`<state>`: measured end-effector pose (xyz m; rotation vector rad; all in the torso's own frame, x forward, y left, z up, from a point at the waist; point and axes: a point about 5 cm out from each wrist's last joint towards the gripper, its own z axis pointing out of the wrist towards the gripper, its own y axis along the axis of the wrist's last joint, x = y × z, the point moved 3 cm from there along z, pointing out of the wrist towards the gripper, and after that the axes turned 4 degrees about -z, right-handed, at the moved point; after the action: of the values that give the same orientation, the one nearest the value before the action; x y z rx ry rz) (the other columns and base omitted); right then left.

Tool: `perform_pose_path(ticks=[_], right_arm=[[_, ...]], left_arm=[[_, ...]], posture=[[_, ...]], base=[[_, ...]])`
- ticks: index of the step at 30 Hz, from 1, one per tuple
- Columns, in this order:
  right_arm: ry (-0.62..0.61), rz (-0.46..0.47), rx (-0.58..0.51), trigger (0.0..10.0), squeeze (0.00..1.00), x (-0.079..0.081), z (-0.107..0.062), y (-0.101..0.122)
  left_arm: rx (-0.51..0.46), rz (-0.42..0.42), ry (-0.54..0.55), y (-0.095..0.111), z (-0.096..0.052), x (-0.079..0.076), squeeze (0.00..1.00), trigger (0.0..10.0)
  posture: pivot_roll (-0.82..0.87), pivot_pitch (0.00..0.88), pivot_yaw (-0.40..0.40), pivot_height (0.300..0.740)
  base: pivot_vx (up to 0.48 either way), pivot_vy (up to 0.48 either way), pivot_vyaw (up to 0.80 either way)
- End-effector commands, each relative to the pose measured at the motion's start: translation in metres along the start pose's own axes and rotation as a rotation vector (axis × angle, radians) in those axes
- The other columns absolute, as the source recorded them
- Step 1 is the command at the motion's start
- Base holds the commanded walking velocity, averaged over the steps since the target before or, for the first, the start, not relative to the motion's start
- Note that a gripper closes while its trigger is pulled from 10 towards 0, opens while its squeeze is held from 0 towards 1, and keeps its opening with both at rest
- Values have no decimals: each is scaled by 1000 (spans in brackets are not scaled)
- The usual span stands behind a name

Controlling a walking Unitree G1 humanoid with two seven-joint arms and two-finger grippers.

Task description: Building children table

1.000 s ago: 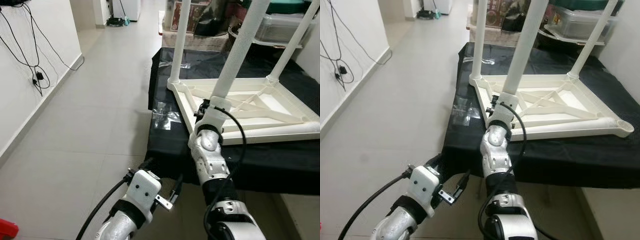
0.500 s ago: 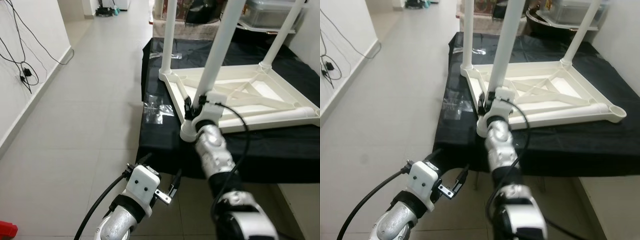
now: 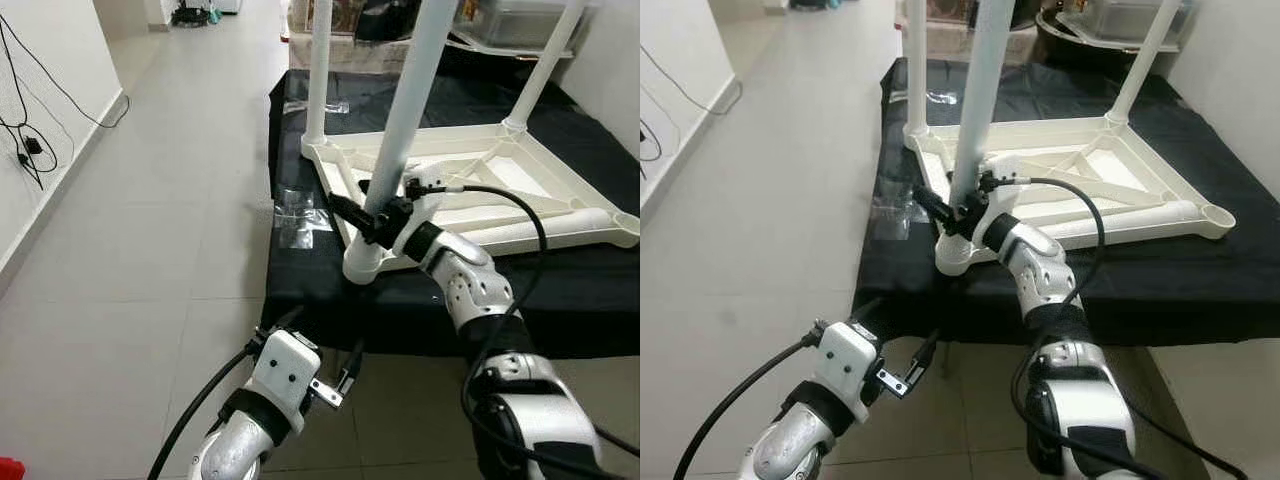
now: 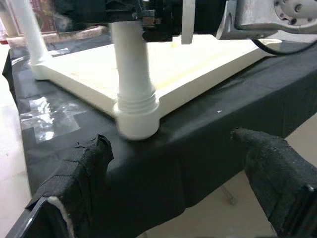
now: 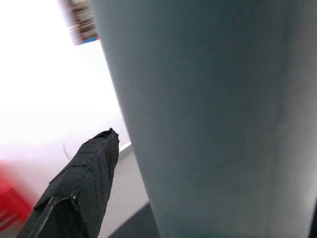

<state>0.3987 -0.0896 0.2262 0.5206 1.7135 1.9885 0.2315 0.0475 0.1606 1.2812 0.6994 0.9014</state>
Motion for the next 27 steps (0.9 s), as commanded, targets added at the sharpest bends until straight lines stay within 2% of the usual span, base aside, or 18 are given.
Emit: perform_pose_path(ticks=[1, 3, 7, 8, 9, 10, 11, 19, 20, 21, 22, 24, 26, 27], right_arm=[[212, 19, 25, 10000, 0, 24, 13, -6], [356, 51, 2, 10000, 0, 36, 19, 0], [419, 66, -10, 10000, 0, 41, 22, 3], [435, 71, -8, 7686, 0, 43, 23, 4], [435, 71, -8, 7686, 0, 43, 23, 4], [442, 75, -6, 510, 0, 44, 24, 4], [447, 76, -4, 0, 0, 45, 25, 3], [376, 11, 22, 0, 0, 43, 27, -6], [298, -23, 44, 0, 0, 37, 27, -11], [158, -60, 63, 0, 0, 27, 28, -15], [158, -60, 63, 0, 0, 27, 28, -15], [-285, -111, 98, 0, 0, -10, 21, -21], [-285, -111, 98, 0, 0, -10, 21, -21], [-560, -122, 115, 0, 0, -32, 6, -24]], left_arm=[[9, -11, -6, -1, -1, -4, 0, 10000], [6, -11, -1, 0, -2, -5, 0, 10000], [6, -13, 1, 1, -3, -5, 0, 10000], [7, -13, 1, 1, -3, -5, 0, 10000], [7, -13, 1, 1, -3, -5, 0, 10000], [8, -15, 0, 1, -3, -5, 0, 10000], [10, -15, 0, 0, -4, -5, 0, 10000], [12, -15, 0, -1, -4, -5, 0, 10000], [12, -15, -1, -1, -4, -6, 0, 10000], [12, -15, -1, -1, -3, -6, 0, 10000], [12, -15, -1, -1, -3, -6, 0, 10000], [16, -17, -2, -4, -3, -6, 0, 10000], [16, -17, -2, -4, -3, -6, 0, 10000], [16, -19, -5, -4, -2, -6, 0, 10000]], posture=[[138, 150, -103, 740], [142, 155, -104, 740], [143, 156, -103, 740], [144, 156, -103, 740], [144, 156, -103, 740], [143, 156, -103, 740], [143, 156, -103, 740], [140, 149, -100, 740], [135, 145, -97, 740], [133, 143, -96, 740], [133, 143, -96, 740], [120, 138, -87, 740], [120, 138, -87, 740], [110, 133, -79, 740]], base=[[0, 0, 0], [0, 0, 0], [0, 0, 0], [0, 0, 0], [0, 0, 0], [0, 0, 0], [0, 0, 0], [0, 0, 0], [0, 0, 0], [0, 0, 0], [0, 0, 0], [0, 0, 0], [0, 0, 0], [0, 0, 0]])
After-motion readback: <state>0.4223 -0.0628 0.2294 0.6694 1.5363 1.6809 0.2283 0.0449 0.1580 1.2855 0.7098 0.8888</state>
